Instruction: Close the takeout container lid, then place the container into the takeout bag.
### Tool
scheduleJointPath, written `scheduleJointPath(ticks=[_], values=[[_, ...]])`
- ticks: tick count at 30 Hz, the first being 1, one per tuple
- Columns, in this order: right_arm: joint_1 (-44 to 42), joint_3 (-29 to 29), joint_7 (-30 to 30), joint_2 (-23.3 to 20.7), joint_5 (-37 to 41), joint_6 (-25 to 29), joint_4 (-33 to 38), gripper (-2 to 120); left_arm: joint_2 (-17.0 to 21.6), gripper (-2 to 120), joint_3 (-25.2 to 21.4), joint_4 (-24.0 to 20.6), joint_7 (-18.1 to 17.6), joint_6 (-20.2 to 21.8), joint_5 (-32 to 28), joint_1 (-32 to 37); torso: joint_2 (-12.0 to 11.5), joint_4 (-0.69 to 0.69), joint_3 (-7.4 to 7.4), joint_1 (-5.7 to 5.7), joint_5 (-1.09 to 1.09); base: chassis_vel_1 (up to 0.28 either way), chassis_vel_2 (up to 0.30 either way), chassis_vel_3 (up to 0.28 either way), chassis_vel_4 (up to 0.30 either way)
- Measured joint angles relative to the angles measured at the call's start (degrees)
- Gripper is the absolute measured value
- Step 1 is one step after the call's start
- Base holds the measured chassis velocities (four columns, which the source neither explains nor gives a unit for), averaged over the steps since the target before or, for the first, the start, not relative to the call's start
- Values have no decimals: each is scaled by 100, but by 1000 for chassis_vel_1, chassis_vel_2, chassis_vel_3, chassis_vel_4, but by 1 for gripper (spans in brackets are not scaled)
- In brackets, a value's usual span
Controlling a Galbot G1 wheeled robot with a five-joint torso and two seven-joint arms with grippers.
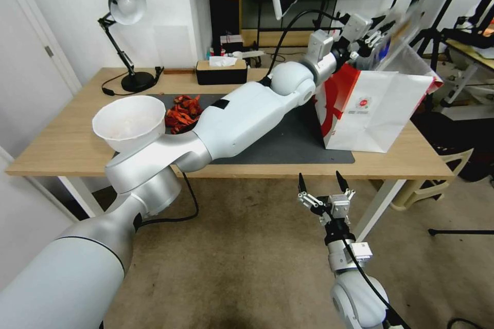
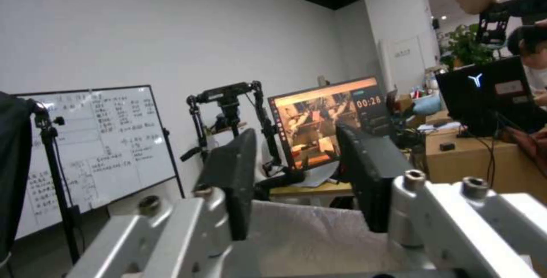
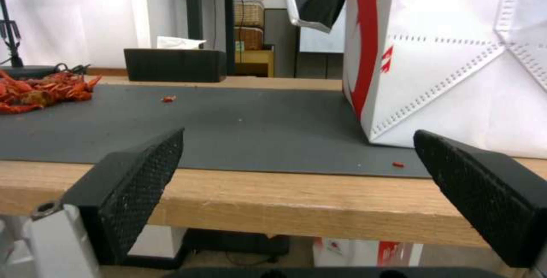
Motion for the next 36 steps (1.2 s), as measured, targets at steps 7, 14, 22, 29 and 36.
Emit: scheduleJointPath(ticks=[7,14,22,29,36], values=[[6,-3,1,5,2,-5,0,100,7,63,-5,-22,-44,1,-10,10,0,0,0,0,0,0,0,0,0],[-39,15,6,1,4,-42,112,100,574,92,-133,-579,-345,108,210,224,0,0,0,0,-1,0,0,0,0],[-128,61,3,38,-23,-113,337,100,2055,100,-630,-2322,-851,648,411,1428,0,0,0,0,-2,0,0,0,0],[-76,66,-18,-20,-26,-217,476,100,3497,100,-2472,-3947,-747,742,788,3979,0,4,0,0,-2,0,0,0,0],[-23,61,-32,-112,-26,-245,493,100,3877,100,-3862,-4799,-647,383,1281,6061,1,4,-1,-1,1,0,0,0,0]])
